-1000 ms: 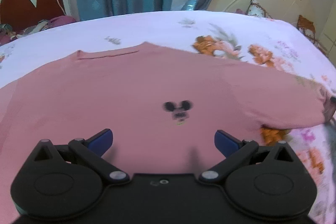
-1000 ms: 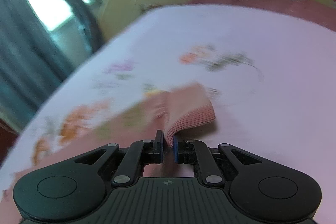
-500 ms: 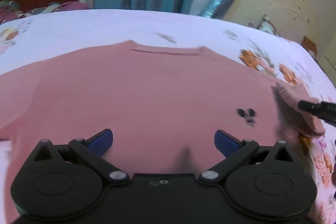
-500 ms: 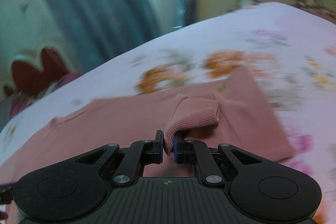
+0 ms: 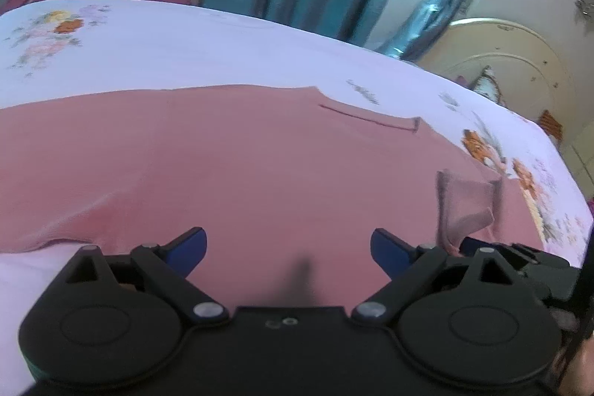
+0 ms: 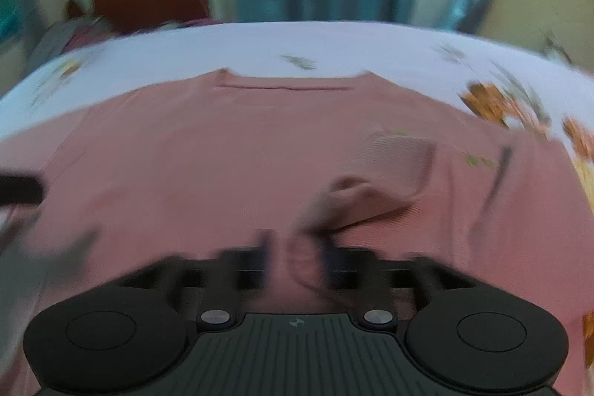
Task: Fold small clothes
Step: 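Carry the held sleeve across the sweatshirt body toward the collar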
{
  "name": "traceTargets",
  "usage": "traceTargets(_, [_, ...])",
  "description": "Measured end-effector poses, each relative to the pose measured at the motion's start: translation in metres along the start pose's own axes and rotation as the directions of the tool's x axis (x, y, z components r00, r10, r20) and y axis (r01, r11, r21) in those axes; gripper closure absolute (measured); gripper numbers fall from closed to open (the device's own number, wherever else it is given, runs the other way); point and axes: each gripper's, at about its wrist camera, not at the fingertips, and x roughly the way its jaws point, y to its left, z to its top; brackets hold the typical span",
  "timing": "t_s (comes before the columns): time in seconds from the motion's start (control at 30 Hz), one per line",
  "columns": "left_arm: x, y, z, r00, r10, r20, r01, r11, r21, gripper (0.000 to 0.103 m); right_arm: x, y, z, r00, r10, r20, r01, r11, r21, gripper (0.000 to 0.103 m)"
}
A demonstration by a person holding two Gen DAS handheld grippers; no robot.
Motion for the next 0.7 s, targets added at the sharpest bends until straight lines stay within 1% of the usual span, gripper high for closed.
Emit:
traceTargets(0.07, [0.006,-0.01,-0.001,0.999,-0.042,-0.013,0.042,0.999,0.018,0.021,-0.01,-0.004,-0.006,1.0,0.014,0.017,-0.014,1.0,-0.004,0.036])
traceTargets(0.1, [0.01,-0.018,-0.001,0.998,-0.068,-0.02,0.068,0.997,0.027,0.023,-0.014,-0.01,-0.01,1.0,0.008,0.014,-0.008,1.0,0.013,0.05])
traceTargets(0.13, [0.016,-0.028,-0.001,0.995,-0.095,-0.03,0.096,0.995,0.04,0.027,-0.02,-0.021,-0.015,1.0,0.006,0.012,-0.007,0.999,0.043,0.066])
traceTargets(0.23, [0.033,-0.067,-0.005,0.984,-0.166,-0.062,0.172,0.979,0.112,0.033,-0.036,-0.062,-0.024,1.0,-0.006,0.006,0.005,0.989,0.149,0.078])
traceTargets(0.27, [0.039,-0.083,-0.007,0.98,-0.182,-0.076,0.192,0.971,0.142,0.034,-0.044,-0.077,-0.029,1.0,-0.019,0.009,0.017,0.984,0.177,0.079])
traceTargets(0.3, [0.045,-0.1,-0.009,0.977,-0.196,-0.087,0.209,0.961,0.18,0.034,-0.055,-0.084,-0.034,0.999,-0.033,0.011,0.031,0.98,0.195,0.079])
traceTargets(0.33, [0.05,-0.117,-0.012,0.976,-0.199,-0.09,0.215,0.949,0.231,0.034,-0.063,-0.097,-0.038,0.999,-0.047,0.008,0.044,0.975,0.217,0.079])
traceTargets(0.43, [0.066,-0.159,-0.02,0.984,-0.161,-0.077,0.178,0.91,0.374,0.034,-0.078,-0.128,-0.049,0.998,-0.066,-0.014,0.067,0.96,0.271,0.079])
traceTargets(0.5, [0.081,-0.177,-0.023,0.99,-0.125,-0.059,0.139,0.891,0.432,0.035,-0.086,-0.142,-0.055,0.995,-0.093,-0.028,0.097,0.951,0.293,0.079])
traceTargets(0.53, [0.091,-0.184,-0.022,0.995,-0.089,-0.05,0.102,0.887,0.451,0.042,-0.089,-0.15,-0.057,0.994,-0.104,-0.034,0.11,0.947,0.303,0.079])
traceTargets(0.57, [0.097,-0.185,-0.021,0.997,-0.067,-0.046,0.081,0.887,0.455,0.056,-0.088,-0.159,-0.058,0.993,-0.115,-0.04,0.122,0.941,0.316,0.079])
traceTargets(0.6, [0.102,-0.184,-0.019,0.998,-0.056,-0.04,0.068,0.892,0.447,0.065,-0.089,-0.165,-0.061,0.992,-0.119,-0.043,0.127,0.938,0.324,0.079])
traceTargets(0.63, [0.106,-0.18,-0.016,0.997,-0.06,-0.04,0.072,0.901,0.428,0.083,-0.094,-0.171,-0.064,0.993,-0.116,-0.035,0.121,0.933,0.338,0.079])
traceTargets(0.67, [0.106,-0.176,-0.013,0.996,-0.075,-0.041,0.085,0.91,0.405,0.093,-0.096,-0.174,-0.065,0.993,-0.115,-0.023,0.115,0.928,0.355,0.079])
traceTargets(0.7, [0.102,-0.168,-0.01,0.996,-0.084,-0.027,0.088,0.922,0.378,0.095,-0.095,-0.178,-0.064,0.993,-0.116,-0.016,0.114,0.922,0.37,0.079])
